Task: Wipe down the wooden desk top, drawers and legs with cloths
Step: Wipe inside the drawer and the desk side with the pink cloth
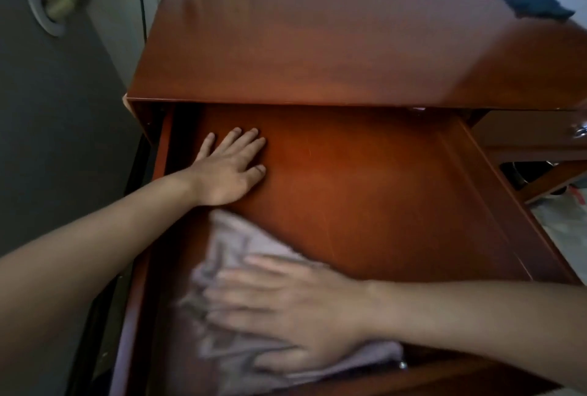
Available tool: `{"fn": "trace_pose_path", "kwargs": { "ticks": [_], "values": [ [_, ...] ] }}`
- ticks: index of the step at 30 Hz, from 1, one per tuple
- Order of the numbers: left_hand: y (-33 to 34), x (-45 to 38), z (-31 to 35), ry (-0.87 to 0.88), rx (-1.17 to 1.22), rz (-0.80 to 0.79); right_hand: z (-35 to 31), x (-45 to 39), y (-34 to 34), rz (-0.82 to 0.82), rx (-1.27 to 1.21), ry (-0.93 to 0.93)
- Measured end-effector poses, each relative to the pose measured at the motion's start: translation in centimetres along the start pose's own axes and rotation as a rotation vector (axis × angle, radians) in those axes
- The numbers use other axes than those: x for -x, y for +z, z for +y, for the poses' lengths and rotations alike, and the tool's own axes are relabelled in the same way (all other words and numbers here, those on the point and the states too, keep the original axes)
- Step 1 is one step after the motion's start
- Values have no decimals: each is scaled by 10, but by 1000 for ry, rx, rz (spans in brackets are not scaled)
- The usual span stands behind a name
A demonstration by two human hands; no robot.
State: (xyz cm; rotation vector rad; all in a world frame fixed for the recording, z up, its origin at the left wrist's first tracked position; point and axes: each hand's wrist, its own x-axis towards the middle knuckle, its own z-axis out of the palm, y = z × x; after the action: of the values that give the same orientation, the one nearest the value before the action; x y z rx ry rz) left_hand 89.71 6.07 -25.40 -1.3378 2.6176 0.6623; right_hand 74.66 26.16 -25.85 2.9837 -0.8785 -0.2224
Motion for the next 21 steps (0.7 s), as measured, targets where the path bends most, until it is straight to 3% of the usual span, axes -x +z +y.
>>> {"fn": "trace_pose_path", "kwargs": {
  "ticks": [2,6,8,11,16,18,21],
  "values": [
    [3,1,2,-3,-90,-33,39,42,16,-46,-115,261],
    [1,1,6,-9,-35,-67,136,85,30,-80,-191,968],
    [2,1,8,-12,-78,-65,178,68,30,-32,-199,1153],
    [3,0,8,-15,-68,-18,194,7,23,43,-178,1124],
    [1,5,4,8,-5,170,91,-29,14,56,-117,566],
    [2,7,4,15,-66,188,80,7,16,8,-208,597],
    [7,9,16,69,-196,111,131,62,26,-1,-208,996]
  ]
}}
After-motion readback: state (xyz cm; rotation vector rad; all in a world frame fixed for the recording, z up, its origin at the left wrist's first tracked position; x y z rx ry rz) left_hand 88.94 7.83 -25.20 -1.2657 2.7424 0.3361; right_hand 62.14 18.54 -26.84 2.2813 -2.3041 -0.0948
